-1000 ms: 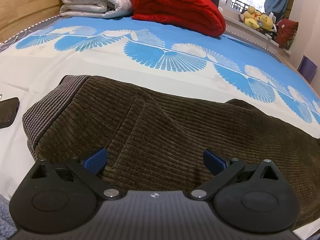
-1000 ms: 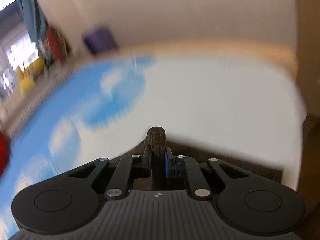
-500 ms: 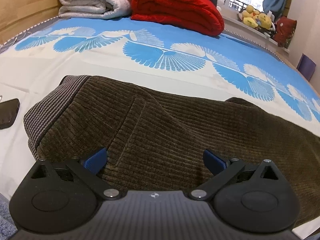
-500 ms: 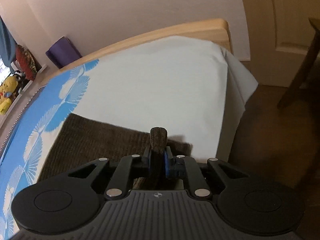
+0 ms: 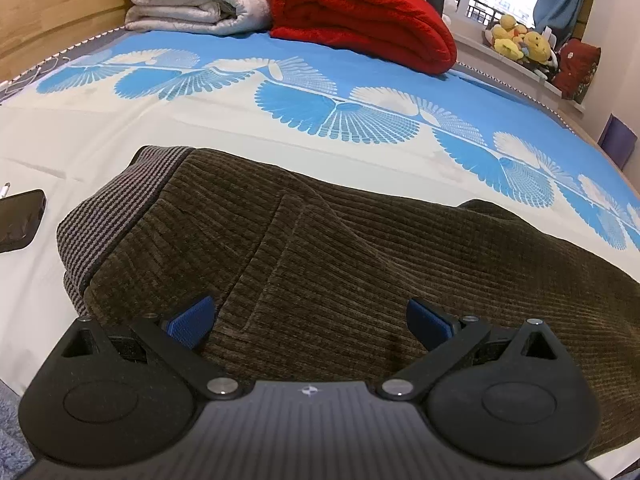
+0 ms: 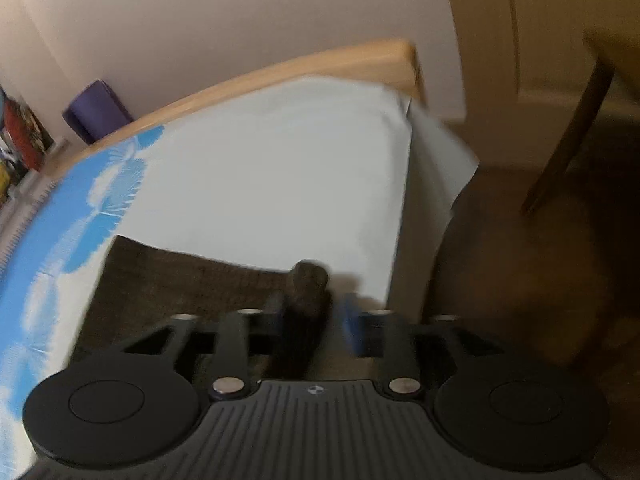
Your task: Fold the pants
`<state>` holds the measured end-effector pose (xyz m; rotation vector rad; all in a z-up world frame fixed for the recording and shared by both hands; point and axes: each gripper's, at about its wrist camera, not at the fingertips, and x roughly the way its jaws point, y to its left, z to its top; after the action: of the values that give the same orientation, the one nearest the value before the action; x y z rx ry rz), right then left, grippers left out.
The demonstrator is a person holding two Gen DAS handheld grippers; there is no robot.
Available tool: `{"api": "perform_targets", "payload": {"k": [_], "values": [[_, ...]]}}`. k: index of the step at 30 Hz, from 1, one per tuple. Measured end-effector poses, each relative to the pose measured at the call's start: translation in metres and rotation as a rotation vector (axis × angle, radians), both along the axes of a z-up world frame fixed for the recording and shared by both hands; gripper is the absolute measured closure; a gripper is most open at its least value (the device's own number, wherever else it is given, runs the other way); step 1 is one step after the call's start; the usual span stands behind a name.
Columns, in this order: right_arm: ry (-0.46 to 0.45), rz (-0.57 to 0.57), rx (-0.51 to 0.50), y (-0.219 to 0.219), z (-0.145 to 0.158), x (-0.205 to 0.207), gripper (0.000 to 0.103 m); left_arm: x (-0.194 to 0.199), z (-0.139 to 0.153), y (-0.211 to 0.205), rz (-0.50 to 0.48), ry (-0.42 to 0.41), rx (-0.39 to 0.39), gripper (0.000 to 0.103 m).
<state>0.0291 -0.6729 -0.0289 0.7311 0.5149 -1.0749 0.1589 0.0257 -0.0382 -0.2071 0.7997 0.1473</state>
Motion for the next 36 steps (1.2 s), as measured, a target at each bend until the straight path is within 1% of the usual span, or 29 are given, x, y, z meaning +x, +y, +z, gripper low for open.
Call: {"api": "perform_targets", "payload": {"k": [1,3,4,5,6,7,9,10,11,12,13,14,16,17,18,19,20,21,22,25,28,29,30,31,32,33,34,35,36], "values": [[0.017,0.007,-0.035,0.0,0.005,-0.002,0.043,0.0,0.0,0.0,0.002,0.001,-0.004,0.001],[0.018,0.026,-0.093,0.002,0.022,-0.009,0.043,0.0,0.001,0.002,0.009,0.0,-0.015,0.001],[0.01,0.052,-0.105,0.006,0.029,-0.013,0.043,0.001,0.002,0.002,0.01,-0.002,-0.017,0.001],[-0.014,0.108,-0.101,0.013,0.036,-0.017,0.044,0.0,0.002,0.002,0.01,-0.004,-0.018,0.001],[-0.043,0.184,-0.077,0.021,0.042,-0.02,0.047,0.0,0.003,0.002,0.007,-0.007,-0.021,0.001],[-0.079,0.29,-0.036,0.032,0.047,-0.02,0.049,0.0,0.004,0.001,0.003,-0.012,-0.024,0.001],[-0.131,0.524,0.043,0.061,0.054,-0.015,0.057,-0.001,0.006,-0.001,-0.011,-0.023,-0.033,0.001],[-0.125,0.644,0.064,0.078,0.057,-0.01,0.059,-0.002,0.007,-0.003,-0.015,-0.028,-0.035,0.001],[-0.093,0.742,0.066,0.096,0.058,-0.003,0.063,-0.003,0.008,-0.004,-0.02,-0.031,-0.037,0.001],[-0.037,0.826,0.058,0.111,0.055,0.005,0.065,-0.004,0.008,-0.005,-0.024,-0.033,-0.042,0.001],[0.02,0.888,0.038,0.125,0.05,0.013,0.066,-0.004,0.009,-0.006,-0.026,-0.032,-0.048,0.001],[0.076,0.921,0.024,0.134,0.042,0.021,0.067,-0.005,0.009,-0.005,-0.026,-0.029,-0.054,0.001],[0.241,0.934,0.025,0.141,0.017,0.035,0.068,-0.007,0.009,-0.004,-0.026,-0.023,-0.064,0.001],[0.295,0.932,0.042,0.141,0.005,0.037,0.068,-0.008,0.009,-0.003,-0.024,-0.021,-0.068,0.001],[0.284,0.948,0.016,0.142,0.005,0.033,0.068,-0.011,0.01,0.0,-0.019,-0.023,-0.071,0.001],[0.302,0.988,0.024,0.143,0.008,0.029,0.068,-0.013,0.01,0.002,-0.012,-0.024,-0.072,0.001],[0.302,1.006,0.078,0.141,0.01,0.025,0.066,-0.015,0.01,0.004,-0.005,-0.023,-0.073,0.001],[0.283,1.026,0.169,0.135,0.012,0.019,0.068,-0.015,0.009,0.006,-0.003,-0.02,-0.075,0.001],[0.265,1.022,0.189,0.132,0.016,0.014,0.069,-0.016,0.009,0.007,-0.003,-0.018,-0.078,0.001],[0.172,0.982,0.016,0.126,0.038,0.004,0.066,-0.02,0.01,0.008,-0.004,-0.029,-0.063,0.001],[0.102,0.932,-0.009,0.117,0.036,0.015,0.066,-0.021,0.011,0.003,-0.025,-0.038,-0.047,0.001],[0.113,0.912,-0.033,0.119,0.031,0.02,0.066,-0.021,0.011,-0.001,-0.033,-0.041,-0.039,0.001],[0.17,0.891,-0.073,0.124,0.022,0.027,0.066,-0.021,0.012,-0.003,-0.04,-0.043,-0.033,0.001],[0.267,0.878,-0.09,0.132,0.008,0.034,0.066,-0.021,0.012,-0.006,-0.047,-0.044,-0.027,0.001],[0.327,0.892,-0.082,0.135,-0.004,0.038,0.066,-0.021,0.012,-0.008,-0.053,-0.045,-0.025,0.001],[0.333,0.927,-0.156,0.143,-0.006,0.032,0.066,-0.021,0.011,-0.01,-0.059,-0.045,-0.025,0.001],[0.354,0.964,-0.184,0.148,-0.005,0.028,0.066,-0.021,0.01,-0.011,-0.066,-0.044,-0.023,0.001],[0.354,0.982,-0.165,0.148,-0.001,0.026,0.066,-0.02,0.009,-0.012,-0.071,-0.041,-0.021,0.001],[0.33,0.987,-0.113,0.14,0.005,0.025,0.067,-0.019,0.008,-0.013,-0.074,-0.039,-0.018,0.001]]}}
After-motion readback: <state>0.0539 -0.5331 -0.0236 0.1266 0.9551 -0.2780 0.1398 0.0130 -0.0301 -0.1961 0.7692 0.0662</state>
